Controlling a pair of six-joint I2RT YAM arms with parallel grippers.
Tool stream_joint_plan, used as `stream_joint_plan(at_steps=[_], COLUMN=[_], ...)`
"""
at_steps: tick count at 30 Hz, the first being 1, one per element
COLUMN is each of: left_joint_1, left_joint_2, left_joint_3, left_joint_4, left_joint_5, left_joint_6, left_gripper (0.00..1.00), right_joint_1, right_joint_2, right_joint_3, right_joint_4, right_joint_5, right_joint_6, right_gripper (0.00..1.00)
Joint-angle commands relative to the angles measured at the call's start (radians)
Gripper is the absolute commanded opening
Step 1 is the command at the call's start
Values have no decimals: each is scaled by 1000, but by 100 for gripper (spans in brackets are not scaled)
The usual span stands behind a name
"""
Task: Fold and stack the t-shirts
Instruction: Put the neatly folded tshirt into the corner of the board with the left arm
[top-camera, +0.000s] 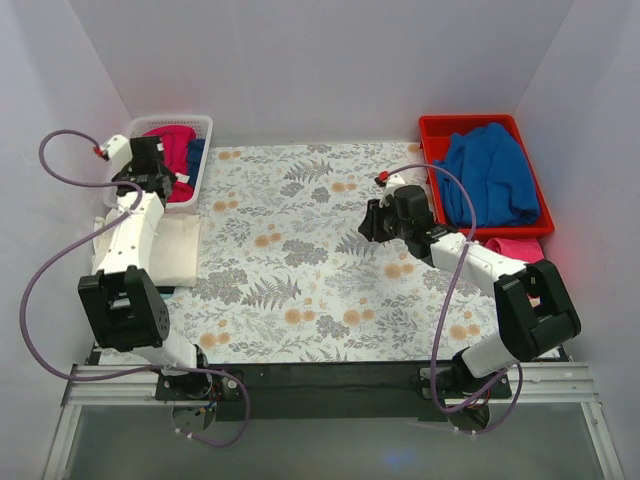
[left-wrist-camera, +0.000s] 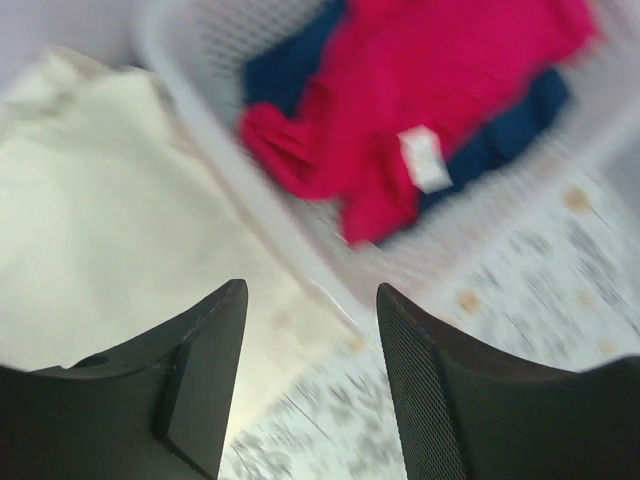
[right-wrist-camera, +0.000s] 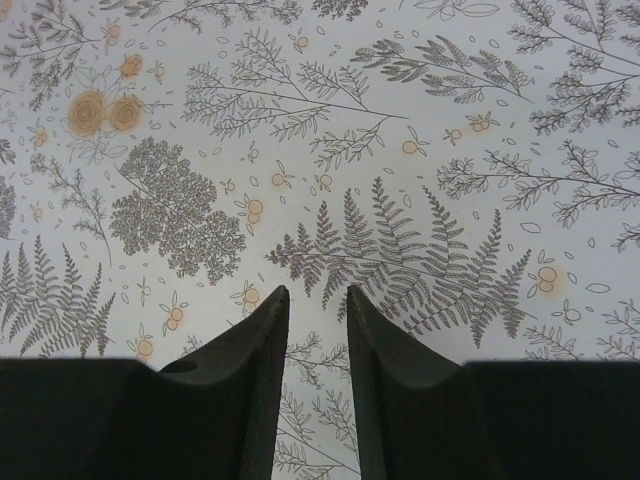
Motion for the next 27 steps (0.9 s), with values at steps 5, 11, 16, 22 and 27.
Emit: stream_joint_plan(at_steps=[5, 11, 16, 22, 27], left_joint_1=[-260, -407, -547, -682, -763], left_joint_2=[-226, -375, -511, -539, -404], left_joint_3=[-154, -377, -592, -678, -608], left_joint_4=[124, 250, 420, 493, 379], left_joint_5=[299, 457, 501, 445, 217], left_joint_6=[66, 47, 40, 81, 66], left_gripper=[60, 65, 78, 81, 82], right_joint_1=[3, 1, 0, 0, 0], right_joint_2=[-109, -195, -282, -376, -420], right_joint_3=[-27, -47, -73, -99, -118], right_joint_4=[-36, -112, -169, -223, -266], right_joint_5=[81, 230, 381, 440, 453], right_joint_6=[-44, -58, -79, -75, -53], right_gripper=[36, 37, 38, 38, 39])
